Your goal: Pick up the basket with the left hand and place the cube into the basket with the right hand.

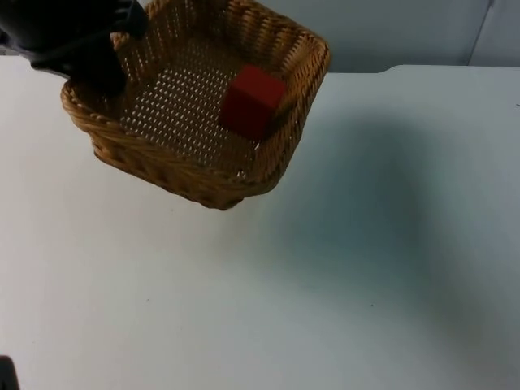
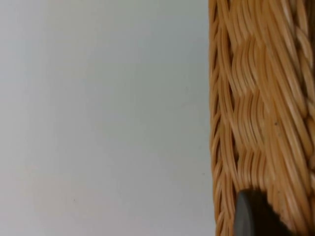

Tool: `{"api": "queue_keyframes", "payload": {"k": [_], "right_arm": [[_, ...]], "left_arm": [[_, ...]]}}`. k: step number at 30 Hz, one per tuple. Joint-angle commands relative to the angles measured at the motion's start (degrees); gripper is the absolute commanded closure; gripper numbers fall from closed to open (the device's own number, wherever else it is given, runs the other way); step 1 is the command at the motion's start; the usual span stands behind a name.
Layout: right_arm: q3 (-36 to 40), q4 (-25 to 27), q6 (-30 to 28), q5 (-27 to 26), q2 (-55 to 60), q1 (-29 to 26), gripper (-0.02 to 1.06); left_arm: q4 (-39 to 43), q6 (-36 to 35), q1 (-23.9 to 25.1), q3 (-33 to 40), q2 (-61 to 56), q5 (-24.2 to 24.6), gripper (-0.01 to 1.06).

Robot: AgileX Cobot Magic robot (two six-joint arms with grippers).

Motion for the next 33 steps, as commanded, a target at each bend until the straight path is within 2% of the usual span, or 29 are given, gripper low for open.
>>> {"api": "queue_keyframes", "payload": {"k": [1, 3, 12, 16, 18, 20, 21, 24, 31, 32, 33], "right_arm": [[-0.33, 0.04, 0.27, -0.13, -0.39, -0.34, 1.05], [-0.33, 0.04, 0.27, -0.13, -0.39, -0.34, 1.05], [-0.33, 0.04, 0.27, -0.13, -0.39, -0.34, 1.05], [-0.33, 2.43, 0.27, -0.13, -0.39, -0.34, 1.05], [-0.33, 3.43, 0.27, -0.13, -0.39, -0.34, 1.05], [-0.33, 3.98, 0.27, -0.13, -0.39, -0.34, 1.05], [-0.33, 3.98, 0.27, -0.13, -0.39, -0.34, 1.05], [-0.33, 3.98, 0.27, -0.13, -0.39, -0.34, 1.05], [-0.33, 2.05, 0.27, -0.13, -0.48, -0.34, 1.05], [-0.48, 1.78, 0.27, -0.13, -0.61, -0.34, 1.05], [-0.57, 1.34, 0.27, -0.13, -1.09, -0.34, 1.05]], "left_arm": [[-2.93, 1.61, 0.03, 0.03, 1.14, 1.41, 1.05], [-4.44, 2.52, 0.03, 0.03, 4.11, 2.87, 1.05], [-6.78, 5.14, 0.03, 0.03, 9.68, 3.12, 1.05], [-8.42, 7.34, 0.03, 0.03, 9.93, 3.19, 1.02], [-8.42, 9.60, 0.03, 0.03, 9.93, 3.50, 0.92], [-7.07, 10.76, 0.03, 0.03, 9.93, 3.39, 0.72], [-7.07, 10.76, 0.03, 0.03, 9.93, 3.39, 0.72], [-5.49, 10.89, 0.03, 0.03, 9.93, 2.52, 0.40], [-4.38, 10.89, 0.03, -1.72, 6.00, 1.10, 0.41], [-4.26, 10.89, 0.03, -2.67, 4.62, 1.24, 0.43], [-3.98, 10.50, 0.03, -4.50, 1.47, 1.45, 0.52]]}}
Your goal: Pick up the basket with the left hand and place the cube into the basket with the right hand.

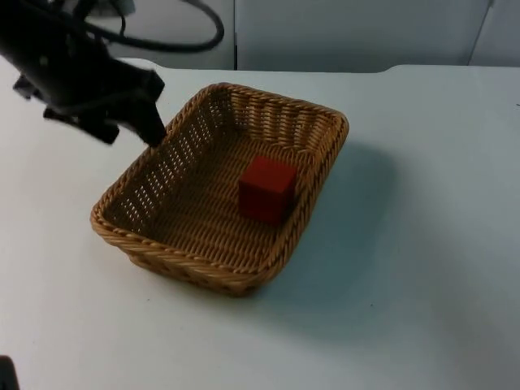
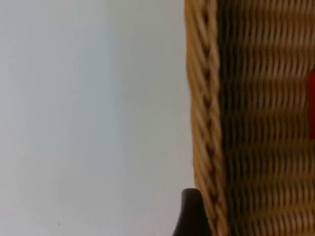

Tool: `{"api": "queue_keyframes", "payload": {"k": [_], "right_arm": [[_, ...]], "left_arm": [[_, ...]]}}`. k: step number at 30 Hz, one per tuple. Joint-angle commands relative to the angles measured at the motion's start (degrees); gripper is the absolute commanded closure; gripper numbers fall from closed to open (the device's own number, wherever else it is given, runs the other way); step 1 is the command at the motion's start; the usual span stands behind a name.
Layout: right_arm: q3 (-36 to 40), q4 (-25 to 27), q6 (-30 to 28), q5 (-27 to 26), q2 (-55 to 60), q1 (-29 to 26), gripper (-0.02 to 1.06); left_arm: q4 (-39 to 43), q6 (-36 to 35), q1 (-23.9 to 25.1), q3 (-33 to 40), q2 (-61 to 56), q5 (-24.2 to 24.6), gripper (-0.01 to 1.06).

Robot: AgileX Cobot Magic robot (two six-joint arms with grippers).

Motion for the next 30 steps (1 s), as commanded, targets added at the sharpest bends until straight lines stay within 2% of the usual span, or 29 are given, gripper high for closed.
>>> {"api": "queue_keyframes", "payload": {"k": [1, 2, 6, 7, 10, 12, 16, 17, 19, 20, 24, 27, 30], "right_arm": [[-0.70, -1.80, 0.22, -0.26, -1.60, -0.34, 1.05], [-0.70, -1.80, 0.22, -0.26, -1.60, -0.34, 1.05], [-0.70, -3.40, 1.20, -0.26, -5.45, -0.34, 1.05], [-0.70, -3.40, 1.20, -0.26, -5.45, -0.34, 1.05], [-0.70, -4.56, 6.81, -0.26, -11.03, -0.34, 1.05], [-0.70, -4.31, 7.53, -0.26, -13.55, -0.34, 1.05], [1.01, -0.35, 7.51, -0.26, -26.85, -0.34, 1.05], [2.09, -0.38, 7.51, -0.26, -29.90, -0.34, 1.05], [2.88, -0.50, 7.36, -0.26, -31.70, -0.34, 1.05], [5.59, -2.10, 7.24, -0.26, -37.11, -0.34, 1.05], [12.71, -4.70, 7.24, -0.26, -46.49, -0.34, 1.05], [21.58, -5.22, 6.75, -0.26, -54.36, -0.34, 1.05], [28.01, -5.89, 6.67, -0.26, -59.03, -0.34, 1.05]], "left_arm": [[0.79, -0.96, 0.03, -3.88, -7.15, 0.05, 0.60], [0.79, -0.96, 0.03, -3.88, -7.15, 0.05, 0.60], [5.96, -5.58, 0.03, -6.16, -18.40, 0.05, 1.02], [5.96, -5.58, 0.03, -6.16, -18.40, 0.05, 1.02], [7.06, -6.89, 0.03, -6.16, -27.02, 2.04, 1.05], [7.26, -6.89, 0.03, -6.16, -30.00, 3.57, 1.05], [9.53, -7.17, 0.03, -6.06, -40.46, 12.06, 1.05], [11.51, -7.63, 0.03, -6.06, -44.45, 16.53, 1.05], [12.38, -8.31, 0.03, -6.06, -45.68, 17.75, 1.05], [14.68, -9.67, 0.03, -5.38, -49.16, 19.52, 1.05], [15.18, -10.47, 0.03, -1.12, -57.50, 16.96, 1.05], [13.86, -10.47, 0.03, 6.58, -64.52, 12.76, 1.05], [11.86, -10.47, 0.03, 11.92, -68.41, 11.28, 1.05]]}}
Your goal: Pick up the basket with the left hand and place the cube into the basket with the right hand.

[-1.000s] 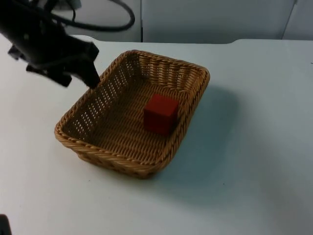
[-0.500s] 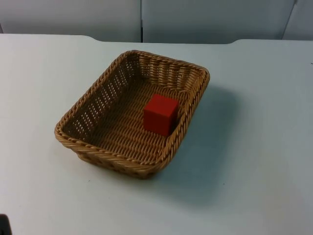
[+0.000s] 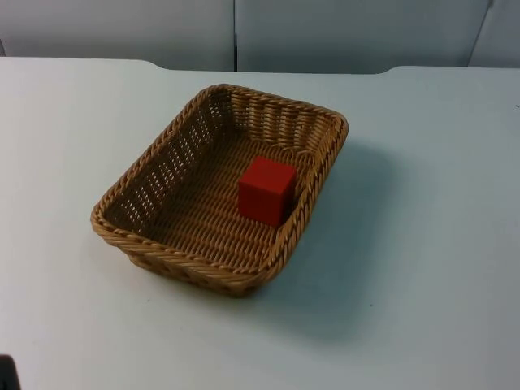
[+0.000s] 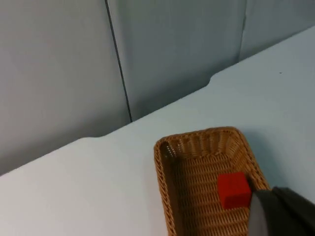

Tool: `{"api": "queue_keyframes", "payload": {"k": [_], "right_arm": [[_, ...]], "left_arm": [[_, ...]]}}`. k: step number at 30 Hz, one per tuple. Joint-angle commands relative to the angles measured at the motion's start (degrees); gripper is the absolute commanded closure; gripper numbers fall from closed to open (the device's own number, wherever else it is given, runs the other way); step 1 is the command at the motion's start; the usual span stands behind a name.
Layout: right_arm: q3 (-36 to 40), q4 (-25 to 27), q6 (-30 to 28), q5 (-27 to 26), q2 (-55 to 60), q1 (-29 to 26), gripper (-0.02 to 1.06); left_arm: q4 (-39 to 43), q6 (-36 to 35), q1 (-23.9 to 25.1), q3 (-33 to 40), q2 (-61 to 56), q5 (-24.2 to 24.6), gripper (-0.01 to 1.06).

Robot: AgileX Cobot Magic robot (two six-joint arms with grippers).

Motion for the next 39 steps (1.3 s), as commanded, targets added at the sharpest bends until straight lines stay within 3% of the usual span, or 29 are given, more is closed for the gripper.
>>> {"api": "queue_keyframes", "payload": {"k": [1, 5, 9, 10, 14, 15, 16, 19, 30, 39], "right_arm": [[5.06, -0.86, -0.41, -0.06, -2.37, -0.34, 1.05], [15.94, -1.73, -0.41, -0.06, -8.53, -0.34, 1.05], [30.81, 0.84, -0.41, -0.06, -17.90, -0.34, 1.05], [30.81, 0.84, -0.41, -0.06, -17.90, -0.34, 1.05], [42.76, 15.30, -6.42, -6.04, -28.98, -0.34, 1.05], [45.12, 18.95, -8.61, -6.49, -31.60, -0.34, 1.05], [45.12, 18.95, -8.61, -6.49, -31.60, -0.34, 1.05], [51.98, 28.68, -16.49, -5.62, -38.93, -0.34, 1.05], [63.50, 31.01, -25.43, -5.99, -48.01, -0.34, 1.05], [67.47, 29.48, -27.53, -7.04, -48.01, -0.34, 1.05]], "left_arm": [[-1.82, -0.45, 0.03, 3.79, -2.43, -1.37, 1.05], [-2.69, -0.44, -2.01, 10.96, -7.68, -0.84, 1.05], [-2.22, -0.31, -4.66, 17.08, -14.10, 3.79, 1.05], [-2.22, -0.31, -4.66, 17.08, -14.10, 3.79, 1.05], [-2.36, -1.94, -5.05, 21.72, -19.25, 6.50, 1.05], [-2.61, -2.10, -5.05, 22.83, -20.80, 6.31, 1.05], [-2.61, -2.10, -5.05, 22.83, -20.80, 6.31, 1.05], [-2.74, -2.10, -5.05, 26.52, -25.77, 6.05, 1.05], [-2.77, -3.27, -5.29, 33.44, -33.08, 5.30, 1.05], [1.04, -3.27, -6.23, 33.61, -33.81, 5.26, 1.05]]}}
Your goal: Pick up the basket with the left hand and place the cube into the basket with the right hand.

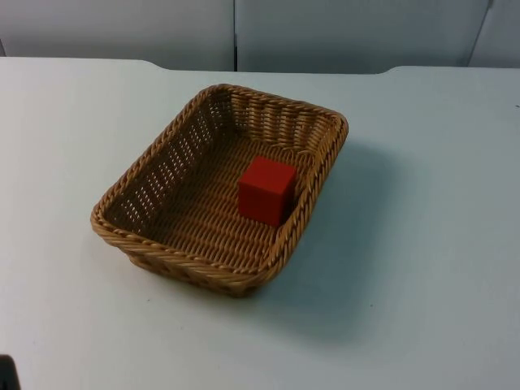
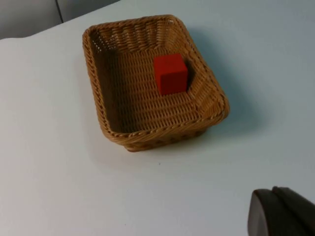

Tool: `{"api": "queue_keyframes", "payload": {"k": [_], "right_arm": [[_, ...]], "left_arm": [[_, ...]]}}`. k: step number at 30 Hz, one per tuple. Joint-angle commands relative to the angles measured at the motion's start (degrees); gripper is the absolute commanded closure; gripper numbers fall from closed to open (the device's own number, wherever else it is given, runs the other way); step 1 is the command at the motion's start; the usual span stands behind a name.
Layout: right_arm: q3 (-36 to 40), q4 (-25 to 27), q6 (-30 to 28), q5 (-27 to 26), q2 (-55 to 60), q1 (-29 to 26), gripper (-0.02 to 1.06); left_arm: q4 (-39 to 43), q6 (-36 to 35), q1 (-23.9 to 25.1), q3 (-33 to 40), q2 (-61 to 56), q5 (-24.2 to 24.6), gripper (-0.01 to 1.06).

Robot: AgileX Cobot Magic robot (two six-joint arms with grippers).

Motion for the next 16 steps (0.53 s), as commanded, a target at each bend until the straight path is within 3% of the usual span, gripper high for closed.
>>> {"api": "queue_keyframes", "payload": {"k": [1, 11, 16], "right_arm": [[1.62, -0.72, -1.72, -1.32, -0.16, -0.34, 1.05], [2.67, -0.72, -1.85, -1.83, -0.16, -0.34, 1.05], [2.67, -0.72, -1.85, -1.83, -0.16, -0.34, 1.05]], "left_arm": [[1.23, -0.37, -1.57, 0.15, -0.42, -0.52, 1.05], [2.33, -0.51, -2.07, 0.35, -0.51, 0.23, 1.05], [2.65, -1.96, -2.07, 0.87, -0.51, 3.14, 1.05]]}}
